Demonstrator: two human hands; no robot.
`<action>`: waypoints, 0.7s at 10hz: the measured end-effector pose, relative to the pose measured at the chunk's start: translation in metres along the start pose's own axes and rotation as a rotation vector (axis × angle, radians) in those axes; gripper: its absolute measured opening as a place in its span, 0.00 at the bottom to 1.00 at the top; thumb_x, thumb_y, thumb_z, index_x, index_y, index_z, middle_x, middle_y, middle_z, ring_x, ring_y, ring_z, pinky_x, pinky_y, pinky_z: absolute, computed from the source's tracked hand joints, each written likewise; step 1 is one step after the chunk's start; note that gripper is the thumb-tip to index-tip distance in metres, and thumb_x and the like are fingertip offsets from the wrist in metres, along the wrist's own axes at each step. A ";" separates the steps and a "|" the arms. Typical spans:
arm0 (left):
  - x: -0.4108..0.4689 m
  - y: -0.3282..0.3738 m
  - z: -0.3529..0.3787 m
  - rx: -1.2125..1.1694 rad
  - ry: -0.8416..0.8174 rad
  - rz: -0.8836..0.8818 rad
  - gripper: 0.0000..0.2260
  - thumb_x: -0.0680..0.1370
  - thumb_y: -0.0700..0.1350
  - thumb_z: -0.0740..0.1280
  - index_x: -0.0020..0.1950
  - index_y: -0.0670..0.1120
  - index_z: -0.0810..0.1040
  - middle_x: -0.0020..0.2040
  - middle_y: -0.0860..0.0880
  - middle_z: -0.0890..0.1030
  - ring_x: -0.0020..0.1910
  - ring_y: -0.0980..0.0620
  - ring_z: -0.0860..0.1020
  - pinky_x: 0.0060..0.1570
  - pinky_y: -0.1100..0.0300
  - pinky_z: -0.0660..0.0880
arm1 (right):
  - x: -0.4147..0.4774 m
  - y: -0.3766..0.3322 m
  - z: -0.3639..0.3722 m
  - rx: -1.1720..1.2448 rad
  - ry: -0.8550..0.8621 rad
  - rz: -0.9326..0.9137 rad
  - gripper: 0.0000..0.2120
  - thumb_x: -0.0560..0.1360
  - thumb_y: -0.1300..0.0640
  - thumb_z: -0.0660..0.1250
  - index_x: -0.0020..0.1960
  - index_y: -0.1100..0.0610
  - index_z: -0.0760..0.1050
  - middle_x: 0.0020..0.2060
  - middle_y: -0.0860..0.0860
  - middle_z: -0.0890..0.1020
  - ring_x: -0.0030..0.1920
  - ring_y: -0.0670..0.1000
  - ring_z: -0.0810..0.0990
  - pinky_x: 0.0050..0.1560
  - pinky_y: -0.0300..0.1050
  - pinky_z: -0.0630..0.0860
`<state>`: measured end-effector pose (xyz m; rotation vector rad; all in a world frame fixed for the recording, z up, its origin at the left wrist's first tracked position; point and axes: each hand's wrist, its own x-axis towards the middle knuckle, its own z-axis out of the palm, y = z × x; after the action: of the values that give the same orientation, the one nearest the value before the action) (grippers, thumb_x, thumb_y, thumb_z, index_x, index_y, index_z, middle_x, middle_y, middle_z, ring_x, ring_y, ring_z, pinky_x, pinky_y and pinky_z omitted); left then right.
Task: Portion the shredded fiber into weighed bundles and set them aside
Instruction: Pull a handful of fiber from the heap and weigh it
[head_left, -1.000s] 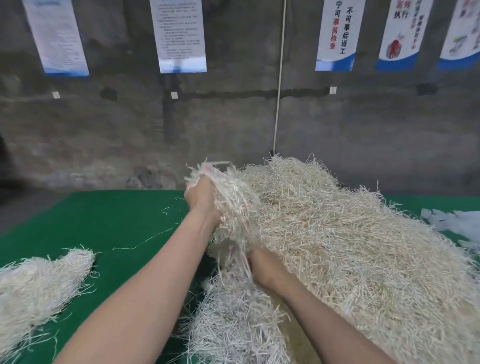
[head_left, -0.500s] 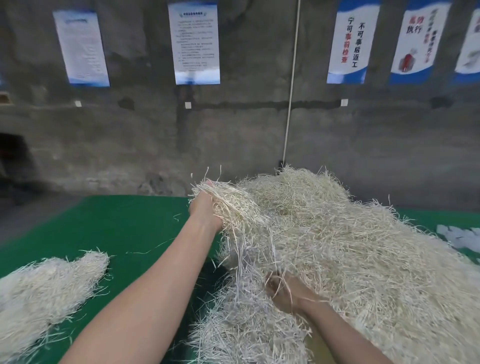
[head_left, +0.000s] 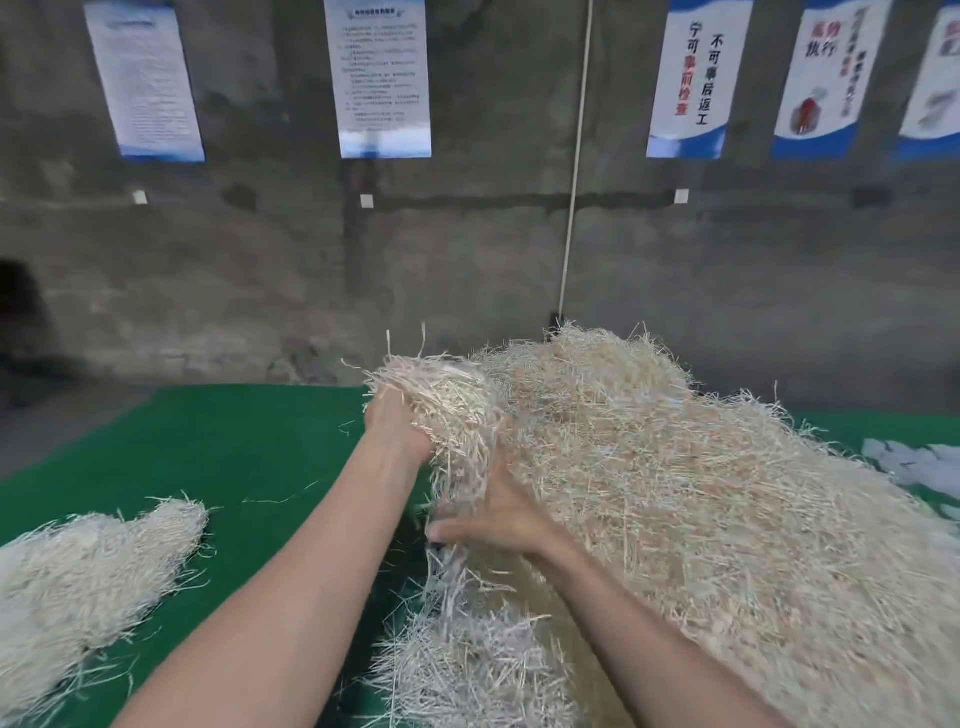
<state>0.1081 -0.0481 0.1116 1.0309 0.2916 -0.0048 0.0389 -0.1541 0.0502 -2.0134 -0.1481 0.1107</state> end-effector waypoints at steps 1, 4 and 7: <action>0.001 0.008 -0.014 0.191 -0.247 0.036 0.21 0.82 0.50 0.57 0.72 0.42 0.66 0.68 0.37 0.70 0.68 0.38 0.67 0.69 0.41 0.62 | 0.028 0.043 -0.001 0.117 0.272 0.143 0.09 0.74 0.70 0.64 0.53 0.64 0.74 0.58 0.50 0.76 0.36 0.39 0.82 0.37 0.37 0.80; 0.001 -0.048 -0.004 1.615 -0.621 0.352 0.16 0.73 0.46 0.70 0.60 0.52 0.74 0.55 0.56 0.76 0.42 0.56 0.76 0.40 0.61 0.75 | 0.051 0.024 -0.040 -0.066 0.604 0.022 0.10 0.72 0.74 0.59 0.47 0.65 0.76 0.35 0.51 0.75 0.30 0.47 0.72 0.26 0.41 0.71; 0.034 -0.038 -0.021 0.657 0.202 0.247 0.12 0.79 0.35 0.55 0.59 0.41 0.74 0.41 0.47 0.73 0.33 0.53 0.70 0.30 0.63 0.67 | 0.026 0.044 -0.029 -0.602 0.471 -0.381 0.09 0.80 0.63 0.57 0.57 0.58 0.73 0.33 0.44 0.73 0.24 0.40 0.68 0.26 0.37 0.72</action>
<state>0.1308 -0.0452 0.0610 1.7208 0.3536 0.2413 0.0713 -0.1946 0.0228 -2.4985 -0.2831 -0.7223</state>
